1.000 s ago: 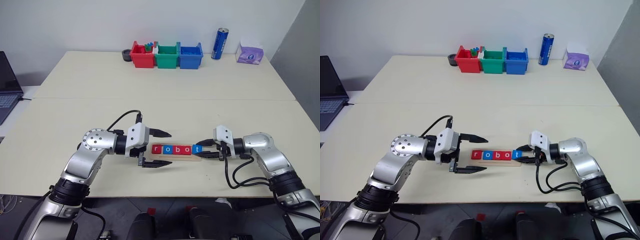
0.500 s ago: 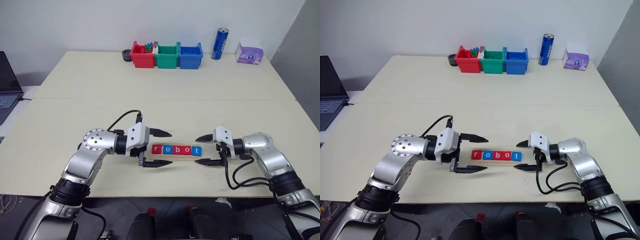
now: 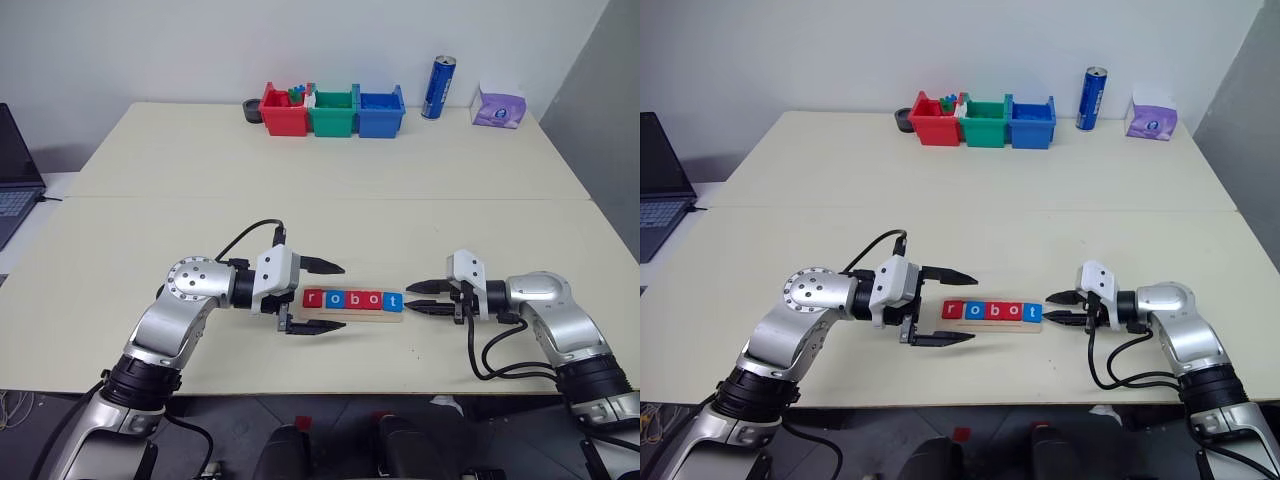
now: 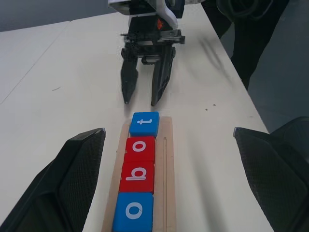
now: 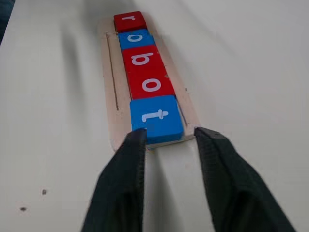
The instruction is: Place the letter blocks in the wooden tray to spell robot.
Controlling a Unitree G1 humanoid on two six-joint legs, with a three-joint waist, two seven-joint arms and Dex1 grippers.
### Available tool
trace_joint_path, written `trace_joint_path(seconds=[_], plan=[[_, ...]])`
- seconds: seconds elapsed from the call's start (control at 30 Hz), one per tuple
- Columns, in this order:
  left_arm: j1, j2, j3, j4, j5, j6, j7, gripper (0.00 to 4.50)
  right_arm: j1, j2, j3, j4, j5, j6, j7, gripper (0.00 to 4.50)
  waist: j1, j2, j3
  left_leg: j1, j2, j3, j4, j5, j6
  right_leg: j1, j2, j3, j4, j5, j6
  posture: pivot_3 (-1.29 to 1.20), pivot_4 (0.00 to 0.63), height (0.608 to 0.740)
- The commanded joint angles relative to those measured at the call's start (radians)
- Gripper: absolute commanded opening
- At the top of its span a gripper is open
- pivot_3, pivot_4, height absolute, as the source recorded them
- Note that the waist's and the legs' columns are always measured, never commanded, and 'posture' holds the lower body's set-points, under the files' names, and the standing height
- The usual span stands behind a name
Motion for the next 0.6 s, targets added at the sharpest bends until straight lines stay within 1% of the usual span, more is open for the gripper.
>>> trace_joint_path(seconds=[0.03,0.1,0.47,0.53,0.57,0.6], plan=[[-0.023,-0.002,0.007,-0.011,-0.006,-0.013,-0.007,4.5,0.017,-0.003,0.005,-0.021,-0.032,-0.062,-0.027,1.15,0.0,0.0,0.0,0.0,0.0,0.0,0.0,0.0,0.0,0.0,0.0,0.0,0.0,0.0,0.0,0.0,0.15,0.74],[-0.023,-0.003,0.008,-0.01,-0.006,-0.013,-0.005,4.5,0.021,-0.001,0.013,-0.013,-0.047,-0.08,-0.035,0.5,0.0,0.0,0.0,0.0,0.0,0.0,0.0,0.0,0.0,0.0,0.0,0.0,0.0,0.0,0.0,0.0,0.15,0.74],[-0.017,-0.001,0.011,-0.019,-0.007,-0.007,0.002,4.5,0.022,-0.003,0.022,-0.001,-0.053,-0.101,-0.037,0.5,0.0,0.0,0.0,0.0,0.0,0.0,0.0,0.0,0.0,0.0,0.0,0.0,0.0,0.0,0.0,0.0,0.15,0.74],[-0.016,-0.002,0.01,-0.019,-0.006,-0.007,0.004,4.5,0.017,0.002,0.02,-0.003,-0.046,-0.09,-0.034,0.12,0.0,0.0,0.0,0.0,0.0,0.0,0.0,0.0,0.0,0.0,0.0,0.0,0.0,0.0,0.0,0.0,0.15,0.74],[-0.016,-0.003,0.01,-0.019,-0.006,-0.007,0.005,4.5,0.014,0.002,0.019,-0.002,-0.043,-0.087,-0.031,0.01,0.0,0.0,0.0,0.0,0.0,0.0,0.0,0.0,0.0,0.0,0.0,0.0,0.0,0.0,0.0,0.0,0.15,0.74],[-0.015,-0.003,0.01,-0.02,-0.006,-0.008,0.006,4.5,0.012,0.003,0.018,-0.001,-0.042,-0.086,-0.03,0.01,0.0,0.0,0.0,0.0,0.0,0.0,0.0,0.0,0.0,0.0,0.0,0.0,0.0,0.0,0.0,0.0,0.15,0.74]])
